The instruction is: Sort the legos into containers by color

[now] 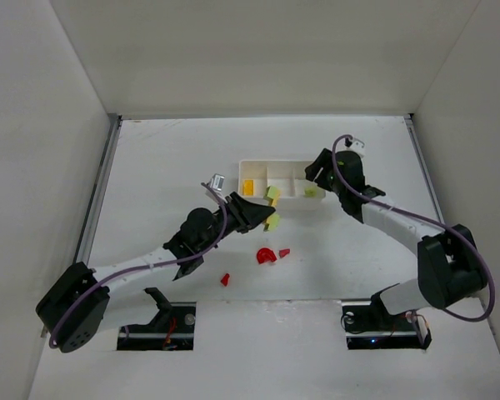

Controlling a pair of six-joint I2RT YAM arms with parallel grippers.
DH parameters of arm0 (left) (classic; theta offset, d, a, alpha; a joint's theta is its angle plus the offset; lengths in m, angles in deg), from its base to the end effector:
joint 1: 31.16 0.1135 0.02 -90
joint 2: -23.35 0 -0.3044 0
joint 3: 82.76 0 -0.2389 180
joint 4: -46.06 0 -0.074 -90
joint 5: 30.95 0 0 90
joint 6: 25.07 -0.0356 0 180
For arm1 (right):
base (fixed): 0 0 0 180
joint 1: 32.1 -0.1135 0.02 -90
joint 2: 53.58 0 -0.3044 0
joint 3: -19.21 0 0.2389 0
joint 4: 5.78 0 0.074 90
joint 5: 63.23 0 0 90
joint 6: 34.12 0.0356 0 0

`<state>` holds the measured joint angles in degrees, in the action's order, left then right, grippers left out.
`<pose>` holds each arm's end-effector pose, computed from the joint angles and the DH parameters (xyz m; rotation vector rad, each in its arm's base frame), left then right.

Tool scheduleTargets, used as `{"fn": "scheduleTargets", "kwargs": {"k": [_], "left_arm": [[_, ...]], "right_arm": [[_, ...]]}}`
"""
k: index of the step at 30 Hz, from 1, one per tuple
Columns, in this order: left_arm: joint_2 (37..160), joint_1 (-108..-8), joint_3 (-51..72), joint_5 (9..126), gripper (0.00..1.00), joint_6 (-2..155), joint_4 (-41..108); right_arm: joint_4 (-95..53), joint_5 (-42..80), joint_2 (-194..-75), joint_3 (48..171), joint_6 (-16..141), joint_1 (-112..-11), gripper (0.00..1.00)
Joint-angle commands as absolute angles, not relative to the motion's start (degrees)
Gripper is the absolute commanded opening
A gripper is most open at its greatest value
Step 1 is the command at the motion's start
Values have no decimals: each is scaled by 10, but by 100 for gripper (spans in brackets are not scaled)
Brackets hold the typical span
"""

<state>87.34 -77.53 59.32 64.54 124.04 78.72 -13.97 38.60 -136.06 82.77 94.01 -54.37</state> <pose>0.1423 -0.1542 0.2946 -0.0955 1.6606 -1.5317 0.2832 0.1081 0.2882 0.4132 2.0211 0.4489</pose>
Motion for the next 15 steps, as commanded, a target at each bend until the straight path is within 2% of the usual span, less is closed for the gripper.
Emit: {"fn": "scheduleTargets", "kwargs": {"k": [1, 5, 10, 15], "left_arm": [[868, -770, 562, 642, 15, 1226, 804], [873, -765, 553, 629, 15, 1232, 800], [880, -750, 533, 619, 15, 1259, 805], [887, -738, 515, 600, 15, 1299, 820]], "right_arm": [[-131, 408, -1322, 846, 927, -553, 70], [-136, 382, -1219, 797, 936, -585, 73], [-121, 285, -1081, 716, 985, -664, 75], [-42, 258, -985, 644, 1062, -741, 79]]}}
